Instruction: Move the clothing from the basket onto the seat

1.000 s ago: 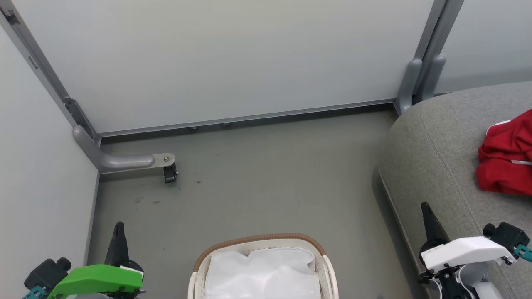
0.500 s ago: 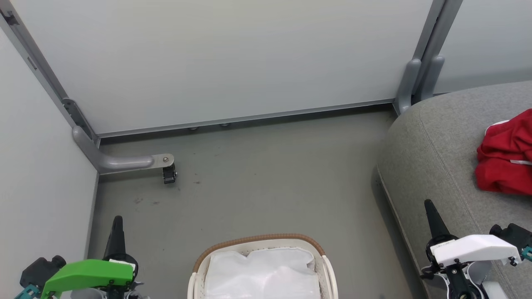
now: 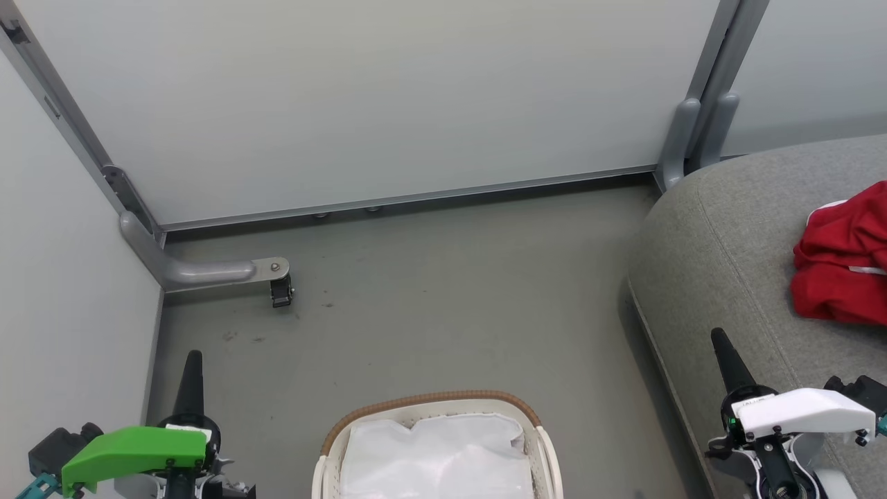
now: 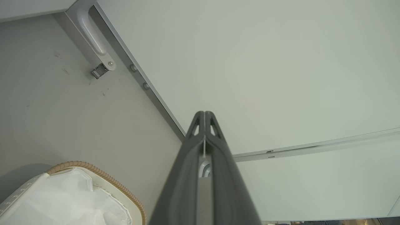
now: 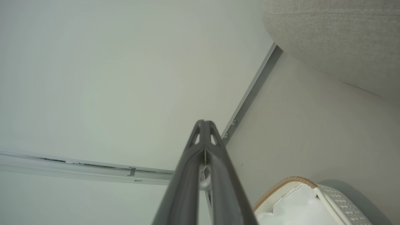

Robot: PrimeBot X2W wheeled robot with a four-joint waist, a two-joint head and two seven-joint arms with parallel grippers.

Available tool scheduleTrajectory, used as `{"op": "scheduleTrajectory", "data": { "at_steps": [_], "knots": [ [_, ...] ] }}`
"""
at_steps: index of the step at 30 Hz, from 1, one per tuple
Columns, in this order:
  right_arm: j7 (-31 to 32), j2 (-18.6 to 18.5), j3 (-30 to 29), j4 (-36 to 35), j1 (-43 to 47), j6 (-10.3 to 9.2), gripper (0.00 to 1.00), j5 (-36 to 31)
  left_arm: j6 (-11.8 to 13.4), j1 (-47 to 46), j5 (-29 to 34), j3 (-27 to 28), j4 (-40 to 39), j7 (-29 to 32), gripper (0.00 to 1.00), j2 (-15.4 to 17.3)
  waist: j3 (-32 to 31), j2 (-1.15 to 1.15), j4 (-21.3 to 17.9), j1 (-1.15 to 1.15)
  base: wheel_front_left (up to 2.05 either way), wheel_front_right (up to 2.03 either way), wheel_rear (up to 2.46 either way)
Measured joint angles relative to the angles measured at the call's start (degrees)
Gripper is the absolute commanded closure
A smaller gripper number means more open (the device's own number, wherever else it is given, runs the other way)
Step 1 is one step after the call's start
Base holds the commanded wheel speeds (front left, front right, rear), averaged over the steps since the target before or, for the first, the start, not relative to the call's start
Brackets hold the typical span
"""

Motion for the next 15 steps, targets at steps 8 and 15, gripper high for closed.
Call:
{"op": "scheduleTrajectory", "data": {
  "at_steps": [8,15],
  "knots": [
    [1.0,0.0,-0.5,-0.6,0.0,-0.01,1.00,4.0,0.0,-0.4,-4.0,0.4,-0.4,1.0,1.00,0.0,0.0,0.00,-0.1,0.00,0.00,0.00,0.00],
    [2.0,0.0,-0.8,-1.0,0.0,-0.02,1.00,7.3,-0.1,-0.6,-7.2,0.7,-0.8,1.9,1.00,0.0,-0.1,0.00,-0.2,0.00,0.00,0.00,0.00]
  ]
}}
